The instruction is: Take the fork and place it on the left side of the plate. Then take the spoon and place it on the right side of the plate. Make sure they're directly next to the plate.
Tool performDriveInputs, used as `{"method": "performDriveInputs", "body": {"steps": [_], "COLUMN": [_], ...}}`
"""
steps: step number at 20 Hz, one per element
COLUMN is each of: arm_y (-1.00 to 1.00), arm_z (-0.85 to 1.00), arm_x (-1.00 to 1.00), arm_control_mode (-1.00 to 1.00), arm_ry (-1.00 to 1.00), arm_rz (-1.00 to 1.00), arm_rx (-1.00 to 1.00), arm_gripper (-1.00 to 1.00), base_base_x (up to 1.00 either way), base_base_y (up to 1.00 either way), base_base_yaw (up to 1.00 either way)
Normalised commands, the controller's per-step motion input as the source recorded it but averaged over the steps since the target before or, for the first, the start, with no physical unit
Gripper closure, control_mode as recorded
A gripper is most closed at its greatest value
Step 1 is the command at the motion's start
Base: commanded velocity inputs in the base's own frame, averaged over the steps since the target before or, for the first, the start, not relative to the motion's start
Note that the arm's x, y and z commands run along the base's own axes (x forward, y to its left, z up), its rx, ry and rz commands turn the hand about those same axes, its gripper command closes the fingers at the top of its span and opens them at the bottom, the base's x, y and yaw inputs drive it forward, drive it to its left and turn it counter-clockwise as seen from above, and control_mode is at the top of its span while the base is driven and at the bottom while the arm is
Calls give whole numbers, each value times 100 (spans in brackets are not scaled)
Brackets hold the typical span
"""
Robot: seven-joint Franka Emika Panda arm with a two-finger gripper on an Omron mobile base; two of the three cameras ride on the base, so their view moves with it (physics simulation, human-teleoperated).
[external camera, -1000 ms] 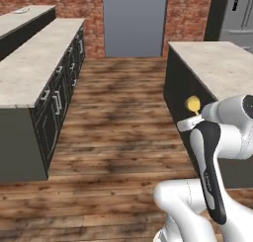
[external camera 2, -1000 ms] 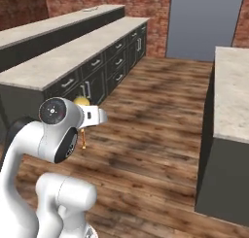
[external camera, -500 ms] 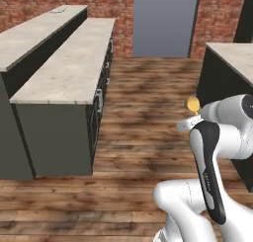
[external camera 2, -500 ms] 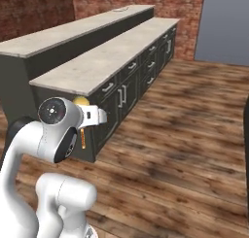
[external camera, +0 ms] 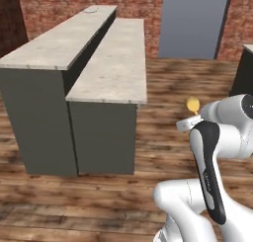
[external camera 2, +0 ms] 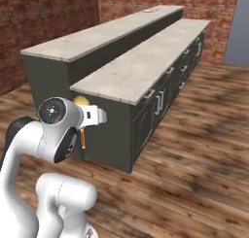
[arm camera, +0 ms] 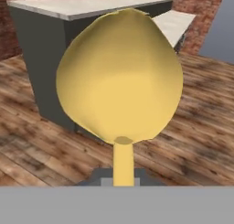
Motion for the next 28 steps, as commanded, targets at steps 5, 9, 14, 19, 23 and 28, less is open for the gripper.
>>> {"method": "performDriveInputs", "body": {"steps": [5,9,14,19,23,28], "arm_y": [0,0,0,0,0,0], "arm_z": [0,0,0,0,0,0], "arm_x": [0,0,0,0,0,0], "arm_control_mode": [100,100,100,100,100,100], "arm_ry": [0,0,0,0,0,0], "arm_rz": [0,0,0,0,0,0], "arm_rx": [0,0,0,0,0,0], "arm_gripper": [100,100,100,100,100,100], "base_base_x": [23,27,30,42,57,64], "base_base_y": [100,100,100,100,100,100], "base_base_yaw": [10,8,7,3,0,0]}}
